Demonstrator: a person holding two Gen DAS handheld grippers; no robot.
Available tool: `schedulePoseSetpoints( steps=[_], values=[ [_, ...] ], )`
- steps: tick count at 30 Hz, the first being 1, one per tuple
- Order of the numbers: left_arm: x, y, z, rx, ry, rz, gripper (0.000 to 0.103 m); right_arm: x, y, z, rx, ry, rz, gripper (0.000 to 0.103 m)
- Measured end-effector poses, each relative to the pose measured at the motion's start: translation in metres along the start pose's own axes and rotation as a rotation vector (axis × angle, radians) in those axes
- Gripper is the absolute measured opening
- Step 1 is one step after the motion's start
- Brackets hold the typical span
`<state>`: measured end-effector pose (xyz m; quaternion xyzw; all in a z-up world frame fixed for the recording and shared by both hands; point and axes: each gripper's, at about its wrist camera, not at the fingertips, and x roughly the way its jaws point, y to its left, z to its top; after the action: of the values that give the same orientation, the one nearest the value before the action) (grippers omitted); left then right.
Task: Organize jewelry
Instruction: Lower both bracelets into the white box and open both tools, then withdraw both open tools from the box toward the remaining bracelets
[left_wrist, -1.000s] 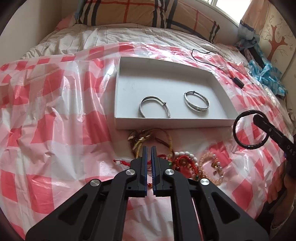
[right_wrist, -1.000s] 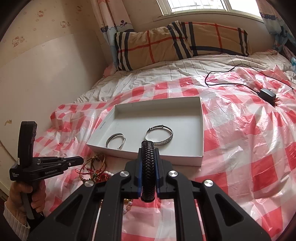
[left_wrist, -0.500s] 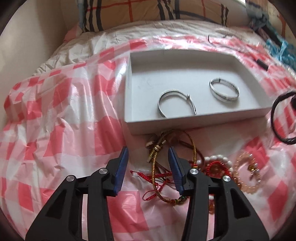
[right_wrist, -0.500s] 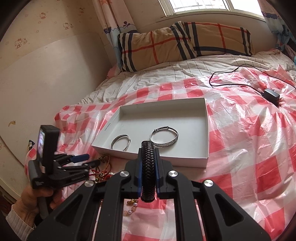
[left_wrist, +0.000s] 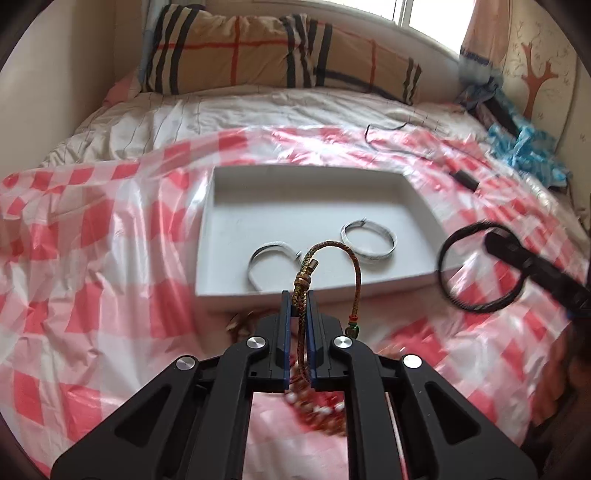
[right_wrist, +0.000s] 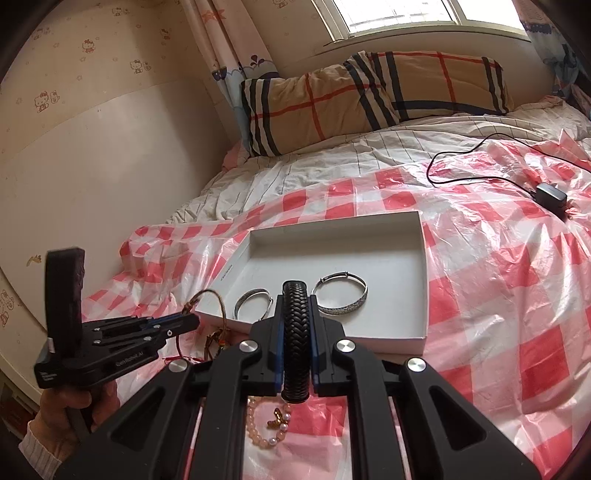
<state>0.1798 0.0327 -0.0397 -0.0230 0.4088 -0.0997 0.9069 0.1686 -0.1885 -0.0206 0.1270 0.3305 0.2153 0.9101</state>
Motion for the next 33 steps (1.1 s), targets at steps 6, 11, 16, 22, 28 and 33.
schedulePoseSetpoints(
  steps=[6,11,16,22,28,33],
  values=[
    [0.015,-0.012,0.017,-0.046,-0.019,-0.050,0.007,0.016,0.011,0.009,-0.038,0.001,0.008,0.012],
    [0.024,-0.019,0.029,-0.055,-0.042,-0.072,0.007,0.033,0.017,0.024,-0.058,-0.014,0.008,0.012],
    [0.040,-0.013,0.036,-0.097,-0.064,-0.007,0.016,0.062,0.005,0.033,-0.035,-0.016,-0.092,0.033],
    [0.035,0.002,0.030,-0.122,-0.068,0.031,0.044,0.053,-0.016,0.031,0.017,-0.016,-0.103,0.034],
    [0.017,0.014,0.011,-0.107,-0.054,0.058,0.051,0.042,-0.009,0.019,0.010,0.024,-0.084,0.039],
    [0.000,0.026,-0.001,-0.105,-0.051,0.076,0.052,0.048,0.006,-0.003,-0.034,0.149,-0.069,0.041]
  ],
)
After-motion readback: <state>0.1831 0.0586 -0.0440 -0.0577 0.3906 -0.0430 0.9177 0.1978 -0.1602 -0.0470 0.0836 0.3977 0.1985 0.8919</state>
